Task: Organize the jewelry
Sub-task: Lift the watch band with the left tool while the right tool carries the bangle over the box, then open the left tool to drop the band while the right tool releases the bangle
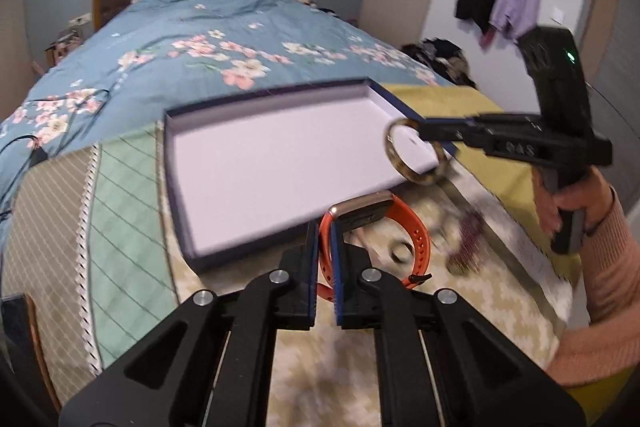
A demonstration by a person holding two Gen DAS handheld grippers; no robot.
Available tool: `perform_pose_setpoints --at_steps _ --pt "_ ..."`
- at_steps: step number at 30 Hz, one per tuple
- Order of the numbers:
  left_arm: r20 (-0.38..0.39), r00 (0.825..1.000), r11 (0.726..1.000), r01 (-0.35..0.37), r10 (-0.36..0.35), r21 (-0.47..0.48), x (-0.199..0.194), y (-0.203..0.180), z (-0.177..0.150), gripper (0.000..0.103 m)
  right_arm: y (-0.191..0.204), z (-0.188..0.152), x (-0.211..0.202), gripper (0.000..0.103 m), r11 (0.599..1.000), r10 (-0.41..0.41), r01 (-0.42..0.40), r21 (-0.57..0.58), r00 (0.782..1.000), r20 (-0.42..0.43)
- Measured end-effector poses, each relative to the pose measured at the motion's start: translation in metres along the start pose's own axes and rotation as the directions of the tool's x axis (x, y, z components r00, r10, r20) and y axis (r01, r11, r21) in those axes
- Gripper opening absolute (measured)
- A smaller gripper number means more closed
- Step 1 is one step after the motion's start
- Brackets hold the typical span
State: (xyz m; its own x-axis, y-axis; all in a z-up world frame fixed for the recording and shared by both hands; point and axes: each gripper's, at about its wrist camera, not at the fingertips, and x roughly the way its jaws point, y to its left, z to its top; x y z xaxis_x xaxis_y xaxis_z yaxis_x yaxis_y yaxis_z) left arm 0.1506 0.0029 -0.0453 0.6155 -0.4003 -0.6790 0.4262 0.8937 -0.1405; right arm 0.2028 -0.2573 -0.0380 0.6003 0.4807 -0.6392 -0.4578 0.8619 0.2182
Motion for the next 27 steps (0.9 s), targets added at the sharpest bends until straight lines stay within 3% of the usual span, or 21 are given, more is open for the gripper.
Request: perform_pose_setpoints --at_steps 11,19,27 --pt "0.003 0.994 0.991 -0.106 0.107 -0.076 0.050 0.029 0.070 0.006 -0.023 0.045 0.052 0.006 0.996 -0.077 0.078 0.031 0.997 -0.029" --pt "-0.059 0.987 0.981 -0.155 0.149 -0.116 0.104 0.055 0.109 0.006 -0.039 0.063 0.092 0.006 0.987 -0.135 0.141 0.076 0.987 -0.086" --pt "-0.153 0.975 0.976 -0.178 0.158 -0.125 0.153 0.073 0.125 0.006 -0.049 0.073 0.116 0.006 0.977 -0.154 0.174 0.126 0.976 -0.153"
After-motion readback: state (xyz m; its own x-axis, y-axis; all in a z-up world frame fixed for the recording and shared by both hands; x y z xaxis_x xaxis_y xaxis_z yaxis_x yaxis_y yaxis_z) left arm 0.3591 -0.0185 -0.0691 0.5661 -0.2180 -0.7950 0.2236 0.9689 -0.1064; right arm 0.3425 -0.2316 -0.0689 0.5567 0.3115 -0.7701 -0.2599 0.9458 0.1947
